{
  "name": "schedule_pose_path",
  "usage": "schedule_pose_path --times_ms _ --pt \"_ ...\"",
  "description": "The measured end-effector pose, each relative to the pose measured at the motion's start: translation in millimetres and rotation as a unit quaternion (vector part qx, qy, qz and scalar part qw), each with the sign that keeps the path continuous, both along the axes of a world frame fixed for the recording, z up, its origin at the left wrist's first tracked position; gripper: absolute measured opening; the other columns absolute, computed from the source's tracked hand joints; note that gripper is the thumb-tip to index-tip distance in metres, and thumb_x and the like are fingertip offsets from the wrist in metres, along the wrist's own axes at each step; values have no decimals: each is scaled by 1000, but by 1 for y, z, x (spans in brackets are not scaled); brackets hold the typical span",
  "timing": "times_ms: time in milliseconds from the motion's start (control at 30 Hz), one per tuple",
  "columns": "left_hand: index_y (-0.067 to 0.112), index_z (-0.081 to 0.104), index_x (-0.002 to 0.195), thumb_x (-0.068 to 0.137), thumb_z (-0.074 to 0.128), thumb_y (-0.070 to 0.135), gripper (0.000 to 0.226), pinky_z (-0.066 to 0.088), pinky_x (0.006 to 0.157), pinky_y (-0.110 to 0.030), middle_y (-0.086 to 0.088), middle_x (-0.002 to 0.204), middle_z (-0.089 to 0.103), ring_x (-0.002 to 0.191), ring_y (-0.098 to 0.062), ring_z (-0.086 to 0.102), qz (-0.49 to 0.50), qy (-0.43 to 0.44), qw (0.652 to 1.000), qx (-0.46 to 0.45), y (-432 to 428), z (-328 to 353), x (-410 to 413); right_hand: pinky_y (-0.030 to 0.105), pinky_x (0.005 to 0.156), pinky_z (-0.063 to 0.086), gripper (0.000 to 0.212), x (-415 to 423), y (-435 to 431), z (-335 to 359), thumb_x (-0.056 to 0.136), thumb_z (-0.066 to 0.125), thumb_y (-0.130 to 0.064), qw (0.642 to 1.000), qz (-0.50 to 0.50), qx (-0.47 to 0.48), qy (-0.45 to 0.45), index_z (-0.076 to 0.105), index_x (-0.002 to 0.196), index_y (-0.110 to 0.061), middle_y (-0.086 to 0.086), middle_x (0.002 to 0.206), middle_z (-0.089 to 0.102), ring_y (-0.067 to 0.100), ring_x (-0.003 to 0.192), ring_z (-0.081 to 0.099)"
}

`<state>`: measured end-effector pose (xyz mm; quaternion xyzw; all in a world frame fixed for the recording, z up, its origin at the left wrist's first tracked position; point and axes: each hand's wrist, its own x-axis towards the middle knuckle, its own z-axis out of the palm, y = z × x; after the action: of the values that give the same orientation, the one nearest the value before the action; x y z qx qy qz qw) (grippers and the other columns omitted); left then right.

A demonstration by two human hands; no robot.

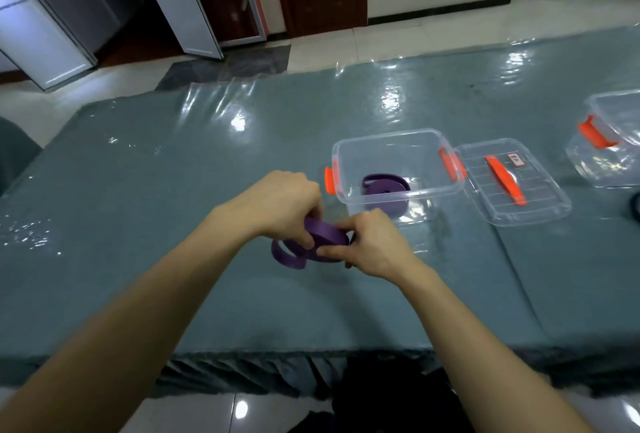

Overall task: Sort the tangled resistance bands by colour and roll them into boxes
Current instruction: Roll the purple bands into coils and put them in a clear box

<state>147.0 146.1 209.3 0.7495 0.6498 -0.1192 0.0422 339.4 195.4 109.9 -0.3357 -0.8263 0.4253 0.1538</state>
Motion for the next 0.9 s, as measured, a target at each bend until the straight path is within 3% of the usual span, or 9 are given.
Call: schedule_pose_path --times_ms 67,167,367,467,533,600,700,833,900 --pt "35 83 94 68 94 50 32 55 63 -31 17 71 75 76 -8 72 47 -138 989 -23 -8 -3 -2 29 52 55 20 17 -1 -2 80 92 -44 999 -24 -31 27 83 90 -30 -5 60 72 10 50 72" --pt "27 88 101 72 102 24 32 64 85 -24 12 92 85 90 -7 82 124 -416 900 -38 -22 -8 -12 28 54 55 19 42 0 -2 77 96 -37 987 -44 -110 105 85 92 -29 3 61 74 19 53 74" --pt "24 89 104 68 102 20 39 64 89 -25 -4 100 86 97 -22 84 141 -559 817 -21 -26 -8 1 36 65 62 26 71 7 1 81 93 -15 934 -53 -243 257 86 106 -13 16 93 82 30 59 71" --pt "28 89 101 68 103 23 36 65 87 -26 3 95 86 92 -16 84 125 -517 847 -32 -14 3 17 36 66 64 31 79 11 -1 83 92 -11 928 -41 -268 257 82 113 -10 13 97 82 34 67 75" --pt "36 88 97 71 102 32 30 61 75 -22 19 80 82 78 0 79 85 -369 925 -12 0 9 28 35 60 62 42 84 16 2 77 98 -28 960 -26 -220 173 80 115 -26 -2 98 82 32 68 79" --pt "41 85 94 70 96 49 28 48 60 -29 24 62 68 64 1 65 24 -169 985 6 14 14 43 28 51 58 59 86 22 7 63 99 -58 991 -42 -113 62 73 113 -44 -20 105 77 15 57 76" --pt "38 82 93 71 87 57 30 37 55 -30 15 60 62 62 -7 55 -22 -12 1000 -4 31 16 64 30 56 59 62 75 31 13 60 91 -74 999 -23 37 -26 74 108 -39 -18 93 76 -2 60 68" --pt "39 80 91 69 86 67 36 34 53 -31 10 58 60 58 -7 52 0 -39 999 -16 49 20 69 42 55 60 37 73 53 16 75 92 -57 1000 -4 2 21 79 86 -24 4 67 71 16 49 67" --pt "40 84 93 71 92 59 30 39 53 -21 18 61 65 57 -2 56 39 -177 983 -12 54 23 63 35 47 56 33 83 72 19 75 94 -54 996 -8 -33 77 82 87 -25 6 65 71 19 45 68"
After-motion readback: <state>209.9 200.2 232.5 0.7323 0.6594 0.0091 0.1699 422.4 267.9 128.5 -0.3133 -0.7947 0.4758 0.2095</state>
